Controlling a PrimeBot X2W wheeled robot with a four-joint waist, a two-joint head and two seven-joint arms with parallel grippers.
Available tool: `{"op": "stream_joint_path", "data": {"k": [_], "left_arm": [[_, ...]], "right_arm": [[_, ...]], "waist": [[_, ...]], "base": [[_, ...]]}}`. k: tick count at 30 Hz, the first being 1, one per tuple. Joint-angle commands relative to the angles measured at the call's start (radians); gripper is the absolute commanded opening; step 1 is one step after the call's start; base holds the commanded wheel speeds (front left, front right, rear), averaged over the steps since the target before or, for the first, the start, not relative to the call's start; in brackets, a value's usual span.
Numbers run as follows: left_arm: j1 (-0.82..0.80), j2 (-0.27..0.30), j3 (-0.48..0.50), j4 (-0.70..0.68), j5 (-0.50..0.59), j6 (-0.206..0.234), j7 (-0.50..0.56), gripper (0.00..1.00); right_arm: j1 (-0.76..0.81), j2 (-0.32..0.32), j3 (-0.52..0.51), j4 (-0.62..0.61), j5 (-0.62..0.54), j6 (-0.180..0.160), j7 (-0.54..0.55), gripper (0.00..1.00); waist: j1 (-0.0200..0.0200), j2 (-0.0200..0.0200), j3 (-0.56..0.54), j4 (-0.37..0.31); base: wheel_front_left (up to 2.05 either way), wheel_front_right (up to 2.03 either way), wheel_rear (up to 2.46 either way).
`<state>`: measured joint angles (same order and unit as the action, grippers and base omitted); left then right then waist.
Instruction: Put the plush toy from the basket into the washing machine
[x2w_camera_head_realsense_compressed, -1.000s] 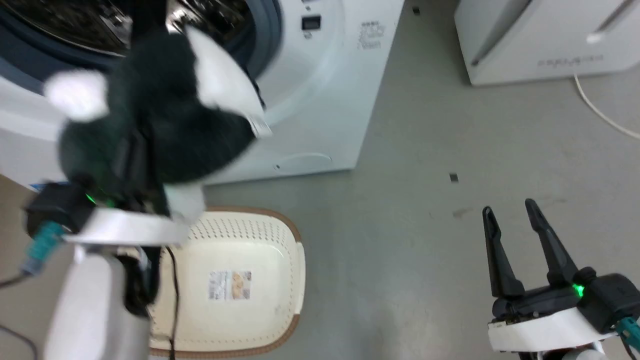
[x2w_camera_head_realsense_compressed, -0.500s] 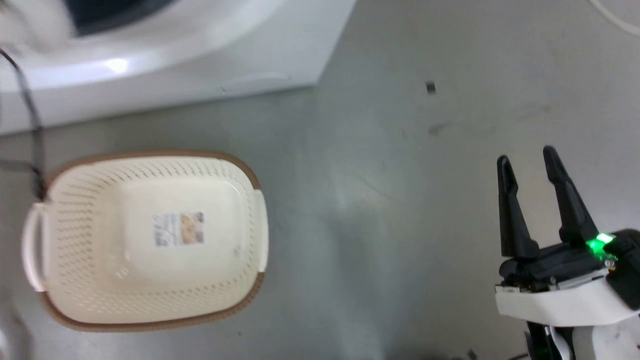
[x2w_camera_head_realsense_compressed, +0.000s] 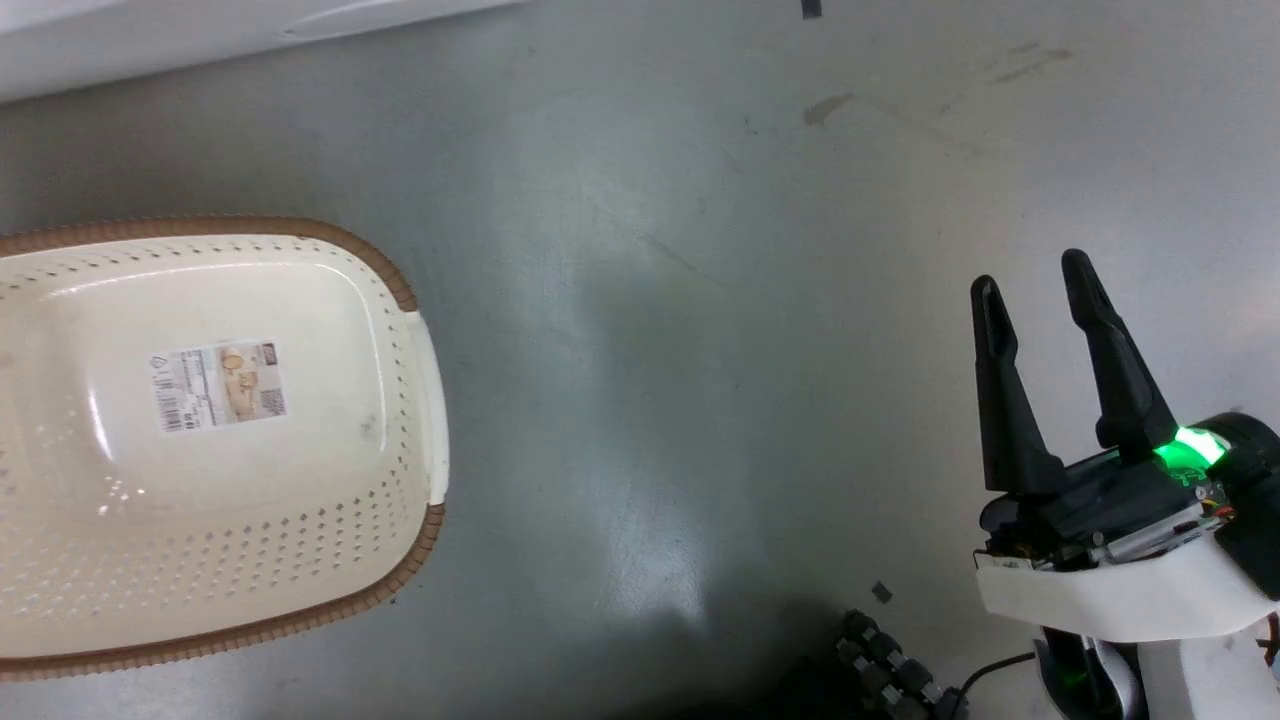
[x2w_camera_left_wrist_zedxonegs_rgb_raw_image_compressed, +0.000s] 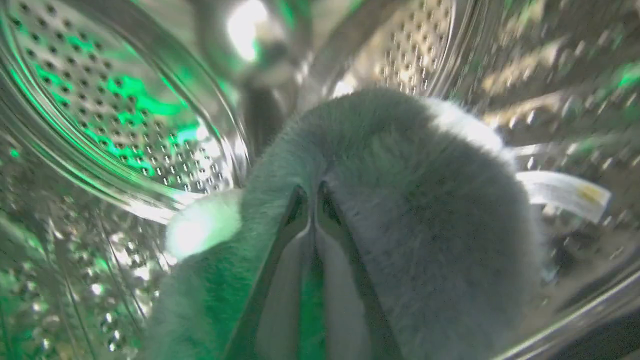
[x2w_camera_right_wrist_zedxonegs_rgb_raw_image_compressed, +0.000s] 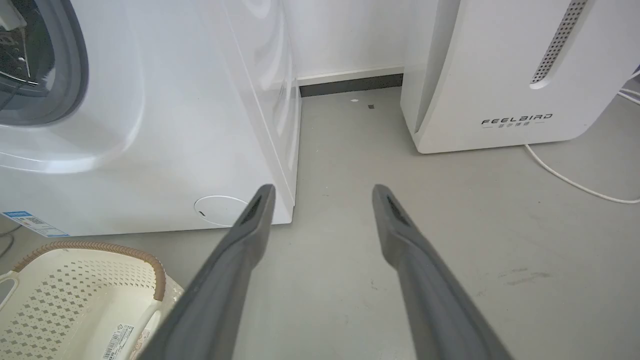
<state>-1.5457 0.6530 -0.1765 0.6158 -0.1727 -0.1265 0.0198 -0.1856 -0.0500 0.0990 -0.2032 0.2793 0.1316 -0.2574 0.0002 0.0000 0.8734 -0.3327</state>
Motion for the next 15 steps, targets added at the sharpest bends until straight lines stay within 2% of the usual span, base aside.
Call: {"op": "stream_joint_path", "data": {"k": [1,7,15], "left_arm": [[-0.028,0.01,-0.033,0.031,0.01,-0.004,0.016,0.0],[-0.054,0.04,-0.155,0.174,-0.028,-0.004,0.108,0.0],[-0.025,0.04,-0.271,0.235,-0.132,-0.004,0.106,0.0]], "right_arm": [[-0.017,0.0,0.0,-0.008,0.007,-0.001,-0.004,1.0],[-0.024,0.0,0.002,-0.017,0.014,-0.001,-0.004,1.0],[-0.035,0.0,-0.006,-0.012,0.009,-0.001,-0.004,1.0]], "waist": [[-0.0002,0.0,0.024,-0.016],[-0.0002,0.0,0.045,-0.017],[-0.0002,0.0,0.037,0.001]], "base": [[0.0,0.0,0.0],[0.0,0.0,0.0],[0.0,0.0,0.0]]}}
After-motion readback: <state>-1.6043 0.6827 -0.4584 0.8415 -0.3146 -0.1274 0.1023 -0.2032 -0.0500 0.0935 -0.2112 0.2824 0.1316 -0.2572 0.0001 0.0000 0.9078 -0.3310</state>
